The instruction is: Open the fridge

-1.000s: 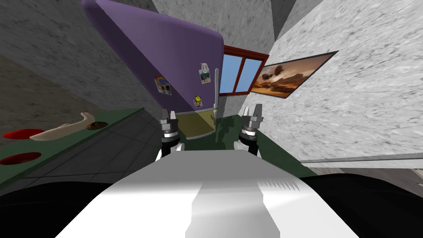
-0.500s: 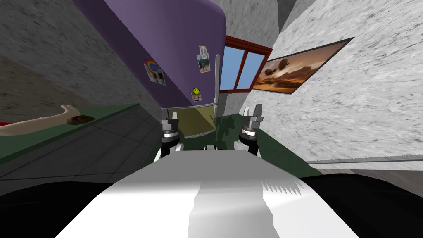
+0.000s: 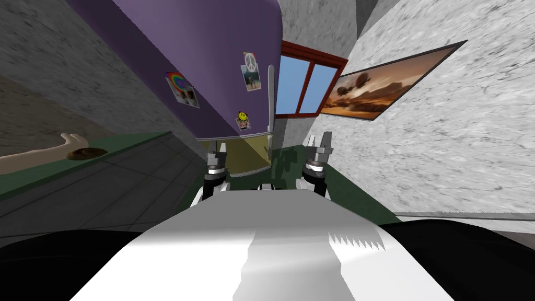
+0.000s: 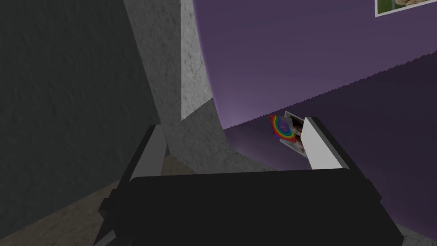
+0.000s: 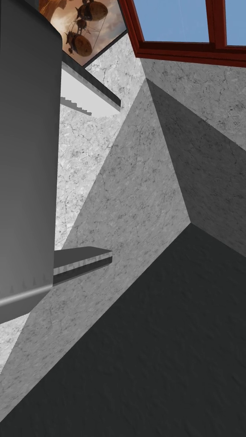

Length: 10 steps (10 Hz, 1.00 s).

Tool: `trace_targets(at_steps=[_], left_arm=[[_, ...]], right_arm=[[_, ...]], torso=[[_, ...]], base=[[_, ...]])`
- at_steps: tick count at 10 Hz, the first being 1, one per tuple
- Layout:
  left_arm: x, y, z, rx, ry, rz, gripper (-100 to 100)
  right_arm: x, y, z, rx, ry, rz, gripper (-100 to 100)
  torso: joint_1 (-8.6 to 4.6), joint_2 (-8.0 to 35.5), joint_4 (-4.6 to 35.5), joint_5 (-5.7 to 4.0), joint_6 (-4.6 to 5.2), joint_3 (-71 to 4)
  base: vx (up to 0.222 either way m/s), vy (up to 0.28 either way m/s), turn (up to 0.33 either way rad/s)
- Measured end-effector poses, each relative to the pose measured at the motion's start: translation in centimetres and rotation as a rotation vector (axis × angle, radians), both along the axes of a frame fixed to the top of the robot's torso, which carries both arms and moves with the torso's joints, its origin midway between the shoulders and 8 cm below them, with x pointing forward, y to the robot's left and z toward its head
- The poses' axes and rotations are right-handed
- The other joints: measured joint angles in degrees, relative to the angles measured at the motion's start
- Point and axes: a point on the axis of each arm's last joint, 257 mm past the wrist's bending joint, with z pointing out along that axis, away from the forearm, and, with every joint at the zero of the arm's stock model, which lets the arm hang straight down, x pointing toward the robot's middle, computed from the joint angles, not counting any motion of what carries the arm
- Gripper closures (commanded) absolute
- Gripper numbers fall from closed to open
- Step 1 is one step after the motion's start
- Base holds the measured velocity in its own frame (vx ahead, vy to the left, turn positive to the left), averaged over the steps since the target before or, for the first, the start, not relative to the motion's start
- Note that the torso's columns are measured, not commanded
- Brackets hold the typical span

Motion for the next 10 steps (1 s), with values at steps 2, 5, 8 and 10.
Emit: trace_targets(at_steps=[2, 5, 8, 10], left_arm=[[0.5, 0.5, -1.1, -0.002, 0.018, 0.000, -100], [1.2, 1.6, -3.0, -0.019, 0.041, 0.009, -100], [1.6, 2.7, -4.7, -0.044, 0.062, 0.021, -100], [1.9, 3.3, -5.6, -0.060, 0.076, 0.030, -100]], right_arm=[[0.0, 0.0, 0.0, 0.000, 0.000, 0.000, 0], [0.0, 0.0, 0.0, 0.000, 0.000, 0.000, 0], [0.0, 0.0, 0.0, 0.000, 0.000, 0.000, 0], [0.0, 0.0, 0.0, 0.000, 0.000, 0.000, 0]], torso=[[0.13, 0.14, 0.05, 0.03, -0.01, 0.10], [0.24, 0.16, 0.05, 0.08, -0.01, 0.11], [0.26, 0.36, 0.11, 0.06, 0.00, 0.23], [0.35, 0.22, 0.06, 0.10, -0.01, 0.12]], base=[[0.215, -0.206, 0.060], [0.210, -0.187, 0.044], [0.161, -0.189, 0.047], [0.157, -0.142, 0.040]])
